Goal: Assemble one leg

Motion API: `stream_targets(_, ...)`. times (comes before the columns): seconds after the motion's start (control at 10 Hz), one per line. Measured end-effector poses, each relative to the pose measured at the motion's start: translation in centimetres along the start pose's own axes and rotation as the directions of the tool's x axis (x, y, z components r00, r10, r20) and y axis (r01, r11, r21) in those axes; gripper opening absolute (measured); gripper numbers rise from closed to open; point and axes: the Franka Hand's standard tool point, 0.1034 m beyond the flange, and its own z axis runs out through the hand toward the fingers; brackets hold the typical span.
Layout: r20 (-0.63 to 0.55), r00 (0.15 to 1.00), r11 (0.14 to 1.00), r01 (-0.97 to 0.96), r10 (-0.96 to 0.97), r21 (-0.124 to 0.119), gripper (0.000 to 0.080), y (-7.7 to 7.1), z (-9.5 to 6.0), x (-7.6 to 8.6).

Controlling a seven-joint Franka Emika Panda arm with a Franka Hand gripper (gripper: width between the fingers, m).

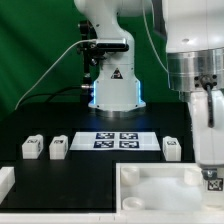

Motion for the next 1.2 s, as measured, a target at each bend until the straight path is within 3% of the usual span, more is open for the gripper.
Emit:
stream_targets(0.1,0.001,1.0,1.0,0.025,-0.025,0.001,0.037,0.0,0.0,0.0)
stream_targets(0.2,-0.003,0.995,0.995,0.1,-0.1,-0.013,0.0517,0.2,0.1,0.0)
stream_targets(0.3,0.008,0.976,0.974,0.22,-0.22,-0.046,0.0623,0.6,0.0,-0.3)
stream_targets(0.5,-0.001,0.79,0.788,0.611,-0.613,-0.078,0.0644,0.7,-0.3,-1.2)
stream_targets(0.7,0.007,0.686,0.684,0.725,-0.727,-0.078,0.0649,0.6,-0.3,-0.8)
stream_targets(0.9,0.003,0.378,0.375,0.919,-0.926,-0.122,0.0649,0.2,0.2,-0.9)
stream_targets(1.0,0.017,0.178,0.175,0.977,-0.984,-0.121,0.0649,-0.5,0.1,-0.7)
stream_targets(1.1,0.026,0.044,0.04,0.992,-0.999,-0.117,0.0649,-1.0,-0.1,-0.6)
stream_targets(1.2,0.029,0.034,0.03,0.993,-0.999,-0.115,0.0647,-0.8,0.0,-0.6)
